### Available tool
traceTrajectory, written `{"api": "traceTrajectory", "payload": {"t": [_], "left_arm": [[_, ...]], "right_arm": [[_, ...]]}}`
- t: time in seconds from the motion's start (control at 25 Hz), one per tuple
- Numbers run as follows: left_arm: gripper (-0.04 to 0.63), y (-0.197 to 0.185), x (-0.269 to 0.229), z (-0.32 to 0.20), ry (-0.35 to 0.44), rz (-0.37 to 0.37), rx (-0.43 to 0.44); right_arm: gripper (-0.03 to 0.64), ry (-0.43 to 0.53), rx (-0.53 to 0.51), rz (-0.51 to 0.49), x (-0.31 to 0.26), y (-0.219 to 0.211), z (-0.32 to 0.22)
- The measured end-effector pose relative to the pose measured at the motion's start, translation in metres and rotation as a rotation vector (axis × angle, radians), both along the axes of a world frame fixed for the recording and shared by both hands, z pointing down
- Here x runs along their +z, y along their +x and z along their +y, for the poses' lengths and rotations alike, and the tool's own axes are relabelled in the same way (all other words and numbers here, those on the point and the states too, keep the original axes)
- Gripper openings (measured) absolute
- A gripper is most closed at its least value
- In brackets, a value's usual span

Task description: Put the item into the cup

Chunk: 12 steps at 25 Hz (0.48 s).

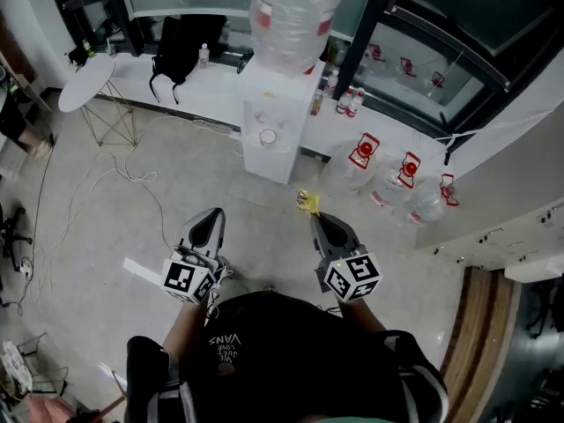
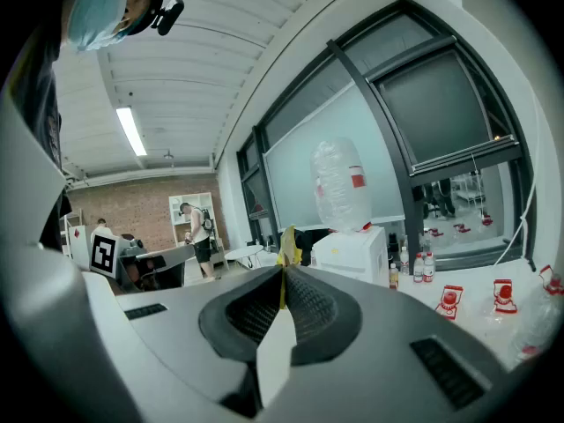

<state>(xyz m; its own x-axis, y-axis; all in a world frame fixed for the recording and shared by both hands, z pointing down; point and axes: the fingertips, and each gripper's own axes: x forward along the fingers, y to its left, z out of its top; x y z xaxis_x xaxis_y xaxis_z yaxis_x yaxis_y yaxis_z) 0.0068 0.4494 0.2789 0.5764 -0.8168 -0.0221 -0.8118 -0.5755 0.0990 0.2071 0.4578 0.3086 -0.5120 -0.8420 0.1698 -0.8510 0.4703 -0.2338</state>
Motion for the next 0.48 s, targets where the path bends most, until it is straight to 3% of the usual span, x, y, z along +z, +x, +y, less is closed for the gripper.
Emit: {"api": "traceTrajectory", "payload": {"t": [0.32, 0.48], "left_arm": [[0.02, 0.0098, 0.0042, 0.0129, 0.01, 0.0, 0.021], [0.02, 0.0094, 0.0078, 0.0069, 0.007, 0.004, 0.024]], "right_arm": [[0.046, 0.008, 0.005, -0.003, -0.0007, 0.0033, 0.0079], [0.047, 0.004, 0.023, -0.056, 0.0006, 0.0064, -0.0009]]}}
